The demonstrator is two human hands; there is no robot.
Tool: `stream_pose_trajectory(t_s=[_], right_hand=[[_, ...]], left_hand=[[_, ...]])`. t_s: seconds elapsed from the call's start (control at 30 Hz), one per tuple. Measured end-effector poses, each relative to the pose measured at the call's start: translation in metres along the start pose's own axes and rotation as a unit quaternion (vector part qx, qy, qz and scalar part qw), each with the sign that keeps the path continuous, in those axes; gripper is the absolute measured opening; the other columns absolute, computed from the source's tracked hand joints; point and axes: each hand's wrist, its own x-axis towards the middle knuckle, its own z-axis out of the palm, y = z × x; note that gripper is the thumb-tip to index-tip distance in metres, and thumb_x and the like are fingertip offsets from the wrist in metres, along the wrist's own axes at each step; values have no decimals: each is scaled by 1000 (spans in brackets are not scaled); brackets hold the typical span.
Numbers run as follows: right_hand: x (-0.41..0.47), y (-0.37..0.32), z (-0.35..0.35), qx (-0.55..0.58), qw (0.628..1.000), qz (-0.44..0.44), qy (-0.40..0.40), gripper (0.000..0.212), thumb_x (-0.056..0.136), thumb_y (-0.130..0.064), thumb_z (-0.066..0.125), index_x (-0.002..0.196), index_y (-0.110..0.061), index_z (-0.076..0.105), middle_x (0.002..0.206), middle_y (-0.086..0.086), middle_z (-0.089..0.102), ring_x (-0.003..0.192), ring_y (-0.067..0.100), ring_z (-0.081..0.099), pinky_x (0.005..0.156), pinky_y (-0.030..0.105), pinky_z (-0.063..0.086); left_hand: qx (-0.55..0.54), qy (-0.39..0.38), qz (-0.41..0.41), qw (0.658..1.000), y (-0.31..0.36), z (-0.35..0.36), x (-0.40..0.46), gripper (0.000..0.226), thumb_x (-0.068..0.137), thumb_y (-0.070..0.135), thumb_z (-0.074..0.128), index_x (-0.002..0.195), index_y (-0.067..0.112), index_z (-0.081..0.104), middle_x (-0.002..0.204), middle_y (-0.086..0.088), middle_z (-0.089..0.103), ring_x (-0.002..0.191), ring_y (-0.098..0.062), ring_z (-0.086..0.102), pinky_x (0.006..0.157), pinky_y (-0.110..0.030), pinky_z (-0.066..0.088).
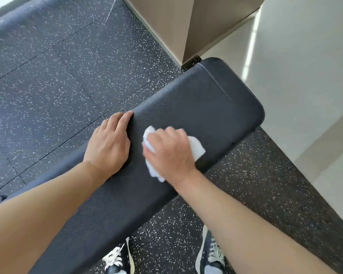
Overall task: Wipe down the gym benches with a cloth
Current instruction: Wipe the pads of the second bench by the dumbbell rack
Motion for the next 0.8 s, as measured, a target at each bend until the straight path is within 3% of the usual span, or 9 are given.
stream_pose_trajectory(t_s=[0.1,0.17,0.27,0.37,0.5,0.6,0.67,0.8], right_hand=[[-37,-42,10,47,992,-114,-5,17,95,-18,62,79,-13,66,65,3,51,60,26,48,55,39,32],[-46,-27,4,49,987,-152,-18,18,97,-22,61,84,-12,69,67,2,53,62,24,47,56,38,33],[-37,31,-17,7,987,-160,-30,22,97,-31,64,92,-11,72,71,2,56,63,24,49,56,39,38],[-11,107,-37,-62,992,-113,-1,26,96,-34,65,86,-11,71,69,4,57,62,29,53,57,39,41],[21,185,-59,-86,993,71,40,28,96,-32,62,79,-10,63,66,8,56,63,33,54,62,37,34],[15,176,-55,-86,985,137,65,26,94,-30,64,75,-13,57,64,4,53,61,31,49,62,37,32],[-4,149,-47,-61,986,129,85,26,91,-27,69,71,-14,57,62,2,50,60,30,47,60,38,34],[-57,99,-39,-18,998,-21,49,17,92,-25,70,83,-11,73,68,2,55,61,26,50,56,39,38]], left_hand=[[8,-21,16,1000,6,-8,2,68,90,18,41,157,8,36,151,-17,45,127,-44,50,106,-59,44],[66,-44,86,993,9,-18,8,70,87,16,39,156,7,40,154,-20,43,134,-45,47,110,-59,40],[147,-75,238,957,13,-25,16,70,85,16,40,155,9,47,159,-21,42,143,-46,41,115,-60,37],[175,-83,297,935,21,-23,23,67,90,21,39,156,12,46,162,-18,40,147,-45,39,118,-61,35],[154,-62,278,946,57,-10,39,63,94,24,40,156,15,46,163,-14,41,150,-41,37,120,-62,31],[127,-37,247,960,91,8,46,62,95,25,43,156,19,46,163,-10,40,151,-41,35,121,-65,27],[93,-14,221,971,100,16,46,61,94,24,47,155,21,47,163,-8,40,151,-39,34,122,-64,23],[75,6,210,975,98,21,46,61,93,25,49,154,22,48,163,-6,39,153,-35,33,124,-61,22]])
